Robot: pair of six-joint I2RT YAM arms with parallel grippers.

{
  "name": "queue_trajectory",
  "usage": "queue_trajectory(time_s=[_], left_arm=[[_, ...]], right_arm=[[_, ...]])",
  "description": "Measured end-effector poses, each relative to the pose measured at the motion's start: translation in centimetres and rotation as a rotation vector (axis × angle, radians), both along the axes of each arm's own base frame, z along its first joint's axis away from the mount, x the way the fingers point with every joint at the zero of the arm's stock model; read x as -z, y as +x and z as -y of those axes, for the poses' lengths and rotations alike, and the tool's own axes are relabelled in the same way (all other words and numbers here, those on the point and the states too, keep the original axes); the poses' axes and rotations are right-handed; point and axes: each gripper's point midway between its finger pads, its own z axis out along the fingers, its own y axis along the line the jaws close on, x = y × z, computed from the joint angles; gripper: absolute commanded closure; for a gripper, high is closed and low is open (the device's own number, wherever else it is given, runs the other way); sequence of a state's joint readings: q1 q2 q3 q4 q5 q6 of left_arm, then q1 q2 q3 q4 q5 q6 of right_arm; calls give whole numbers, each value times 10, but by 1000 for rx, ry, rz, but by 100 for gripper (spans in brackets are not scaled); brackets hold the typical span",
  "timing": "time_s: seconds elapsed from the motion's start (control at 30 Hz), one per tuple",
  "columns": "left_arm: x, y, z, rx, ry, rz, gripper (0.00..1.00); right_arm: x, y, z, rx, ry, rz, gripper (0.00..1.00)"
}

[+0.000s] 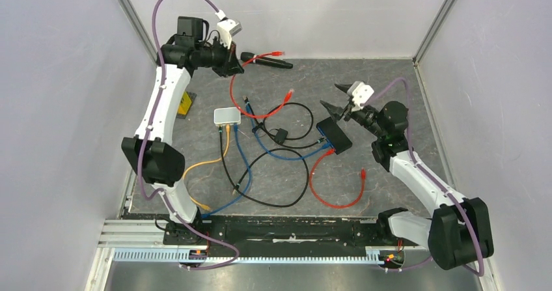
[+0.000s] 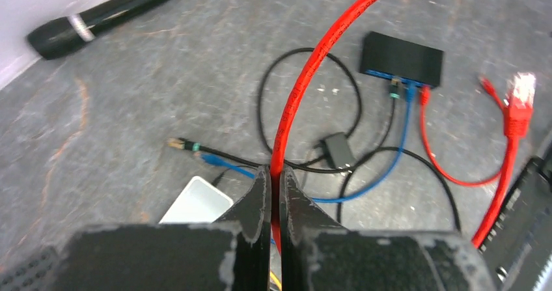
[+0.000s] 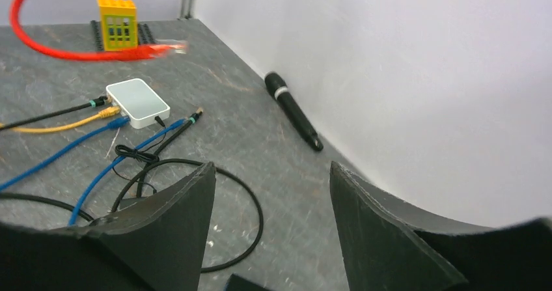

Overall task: Insert the plug into the switch port
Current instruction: Pick up the connector from the center of the board.

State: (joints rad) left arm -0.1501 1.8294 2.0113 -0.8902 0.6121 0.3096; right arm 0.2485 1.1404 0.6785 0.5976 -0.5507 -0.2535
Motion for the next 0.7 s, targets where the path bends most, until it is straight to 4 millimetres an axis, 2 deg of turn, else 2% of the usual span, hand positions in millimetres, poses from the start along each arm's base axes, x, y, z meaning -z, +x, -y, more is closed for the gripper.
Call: queue_trajectory(time_s=[0.07,0.13,0.23,0.33,0.57,0.63,0.7], left_arm=[[-5,-16,8,63,-12,-8,98],[5,-26,15,102,-9,-40,98],[39,-43,24,153,21,-137,98],[61,-56,36,205,51,-195,98],[69,-82,72,316,73,-217,98],[70,-86,76,331,77,-222,98],[71,-88,77,339,81,-226,98]], right_arm=[[1,-5,-6,-50,-37,73,32],[0,-8,-13,-103,-67,146,34],[1,-7,-20,-145,-84,197,36],[7,-7,-31,-190,-102,223,37],[22,-8,-63,-270,-227,289,37],[23,-5,-65,-265,-266,314,38],[26,-3,-65,-258,-297,335,43]])
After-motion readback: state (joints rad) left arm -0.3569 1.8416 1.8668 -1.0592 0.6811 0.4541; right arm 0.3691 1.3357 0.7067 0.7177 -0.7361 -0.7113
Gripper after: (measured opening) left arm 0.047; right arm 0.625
